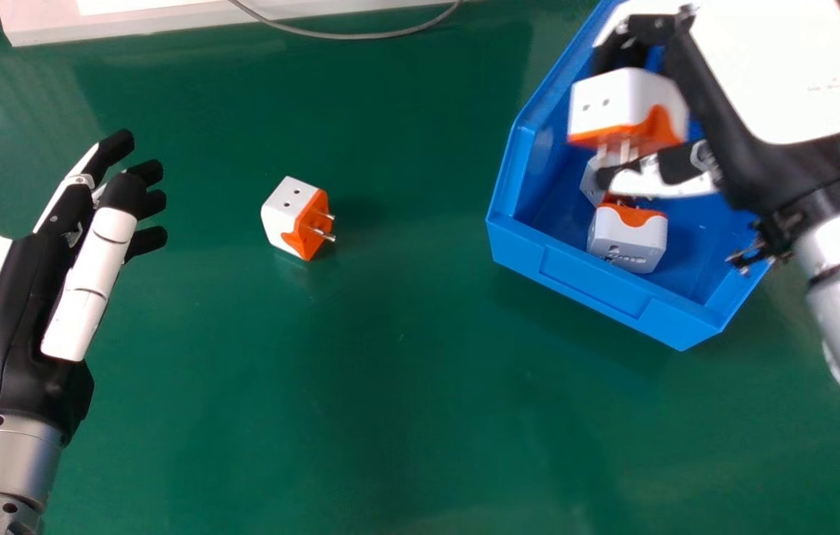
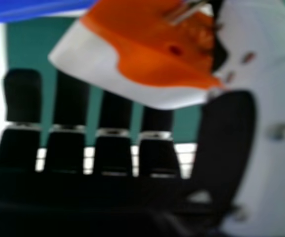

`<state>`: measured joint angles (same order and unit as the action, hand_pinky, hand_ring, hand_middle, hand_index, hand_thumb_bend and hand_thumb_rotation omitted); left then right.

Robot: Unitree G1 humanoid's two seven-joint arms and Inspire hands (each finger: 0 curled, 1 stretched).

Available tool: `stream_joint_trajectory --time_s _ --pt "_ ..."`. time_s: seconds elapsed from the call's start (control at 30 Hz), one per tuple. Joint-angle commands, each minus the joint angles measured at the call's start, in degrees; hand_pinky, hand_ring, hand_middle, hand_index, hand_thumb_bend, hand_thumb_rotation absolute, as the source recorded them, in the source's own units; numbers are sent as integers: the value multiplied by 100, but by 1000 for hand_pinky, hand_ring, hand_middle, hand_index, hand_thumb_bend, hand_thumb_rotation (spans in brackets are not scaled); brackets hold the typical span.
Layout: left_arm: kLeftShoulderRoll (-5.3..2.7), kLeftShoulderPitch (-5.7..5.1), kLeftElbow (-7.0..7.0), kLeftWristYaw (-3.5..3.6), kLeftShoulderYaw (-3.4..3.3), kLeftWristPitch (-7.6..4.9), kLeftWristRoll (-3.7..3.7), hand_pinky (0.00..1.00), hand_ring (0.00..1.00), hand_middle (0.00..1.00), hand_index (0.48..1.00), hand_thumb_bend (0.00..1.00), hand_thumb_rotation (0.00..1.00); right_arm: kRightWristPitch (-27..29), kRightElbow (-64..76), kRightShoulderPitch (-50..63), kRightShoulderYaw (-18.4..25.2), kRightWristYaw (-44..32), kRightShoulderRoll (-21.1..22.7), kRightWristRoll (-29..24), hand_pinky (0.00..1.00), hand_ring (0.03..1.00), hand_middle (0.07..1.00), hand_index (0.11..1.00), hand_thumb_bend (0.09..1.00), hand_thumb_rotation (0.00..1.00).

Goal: Pick all objects and put in blue box

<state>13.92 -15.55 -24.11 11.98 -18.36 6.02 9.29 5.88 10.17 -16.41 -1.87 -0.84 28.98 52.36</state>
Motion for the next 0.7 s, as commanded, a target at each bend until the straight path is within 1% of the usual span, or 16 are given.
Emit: stream_joint_trajectory --time_s 0.0,0.13,0.3,0.33,0.43,0.67 --pt "48 1 -132 18 -59 -8 104 816 861 878 915 748 847 -54 -227 -348 62 234 135 39 329 440 517 505 493 0" --pt "49 2 -114 27 -63 -10 136 815 862 880 918 747 843 -243 -889 -690 -125 323 160 154 330 439 516 502 493 0" --pt "42 6 -106 26 -48 -18 138 813 863 882 920 745 840 -408 -1844 -1159 -460 543 170 314 332 438 508 500 494 0" --pt "38 -6 -139 20 -39 -4 131 813 863 882 920 745 840 -461 -2096 -1292 -548 562 156 334 332 438 508 500 494 0" --pt "35 -19 -170 15 -26 5 122 814 864 883 921 741 838 -577 -2560 -1555 -739 582 133 351 334 434 507 504 494 0" --pt "26 -28 -245 -3 -2 53 127 815 866 884 921 739 836 -752 -3350 -2034 -1103 635 80 310 335 434 508 510 494 0"
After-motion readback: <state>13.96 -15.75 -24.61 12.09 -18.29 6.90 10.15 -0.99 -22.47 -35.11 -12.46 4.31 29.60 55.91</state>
